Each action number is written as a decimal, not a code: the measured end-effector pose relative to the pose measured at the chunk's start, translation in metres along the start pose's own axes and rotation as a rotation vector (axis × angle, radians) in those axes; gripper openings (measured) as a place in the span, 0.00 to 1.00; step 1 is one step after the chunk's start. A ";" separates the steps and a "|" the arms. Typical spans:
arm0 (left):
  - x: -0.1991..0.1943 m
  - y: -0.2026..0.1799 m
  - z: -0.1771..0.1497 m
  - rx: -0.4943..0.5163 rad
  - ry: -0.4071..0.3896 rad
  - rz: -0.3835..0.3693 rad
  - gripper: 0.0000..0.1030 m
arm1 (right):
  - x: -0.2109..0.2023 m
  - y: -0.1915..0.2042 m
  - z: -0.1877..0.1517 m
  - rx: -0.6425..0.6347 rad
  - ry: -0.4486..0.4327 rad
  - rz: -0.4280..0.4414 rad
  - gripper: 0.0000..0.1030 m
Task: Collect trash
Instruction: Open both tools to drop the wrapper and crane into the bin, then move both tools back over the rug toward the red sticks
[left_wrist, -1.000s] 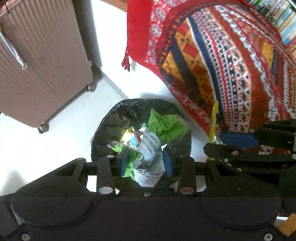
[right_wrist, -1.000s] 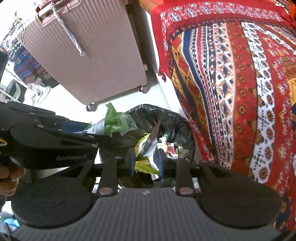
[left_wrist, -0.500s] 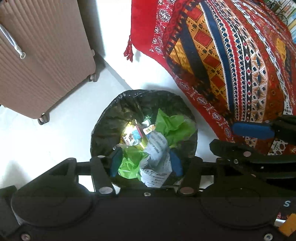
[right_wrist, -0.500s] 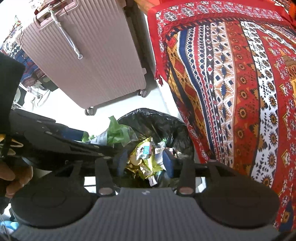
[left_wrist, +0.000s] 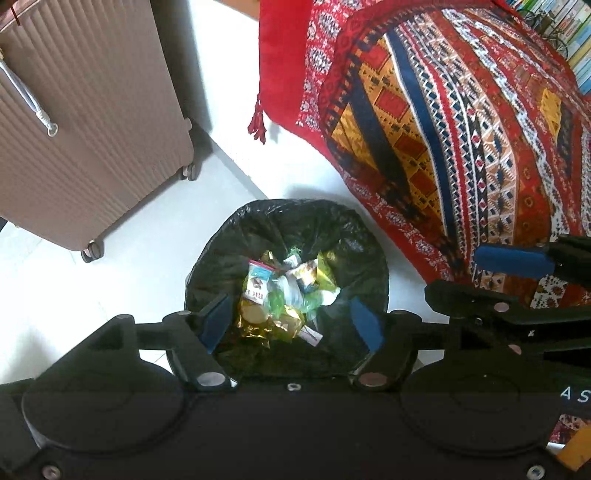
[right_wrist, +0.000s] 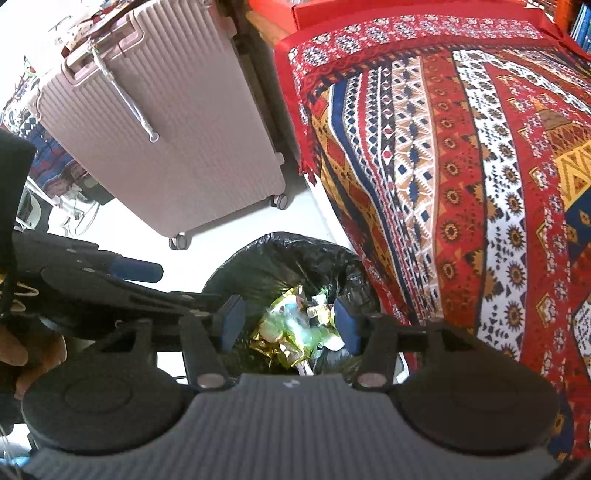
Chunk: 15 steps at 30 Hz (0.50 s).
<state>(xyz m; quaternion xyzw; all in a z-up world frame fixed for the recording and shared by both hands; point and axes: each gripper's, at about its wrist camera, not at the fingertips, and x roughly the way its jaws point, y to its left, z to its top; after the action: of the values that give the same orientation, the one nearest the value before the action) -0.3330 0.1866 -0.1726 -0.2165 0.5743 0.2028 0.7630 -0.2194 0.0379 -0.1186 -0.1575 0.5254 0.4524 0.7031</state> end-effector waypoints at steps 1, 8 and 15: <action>-0.002 -0.001 0.001 0.002 -0.003 -0.001 0.69 | -0.002 -0.001 0.000 0.003 -0.004 -0.001 0.65; -0.015 -0.011 0.006 0.027 -0.031 -0.006 0.71 | -0.019 -0.006 0.000 0.027 -0.036 -0.012 0.67; -0.039 -0.030 0.016 0.077 -0.086 -0.018 0.71 | -0.042 -0.014 0.003 0.066 -0.075 -0.039 0.69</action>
<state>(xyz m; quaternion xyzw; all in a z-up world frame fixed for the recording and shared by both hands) -0.3135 0.1686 -0.1279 -0.1832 0.5466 0.1829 0.7964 -0.2078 0.0125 -0.0835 -0.1275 0.5100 0.4266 0.7360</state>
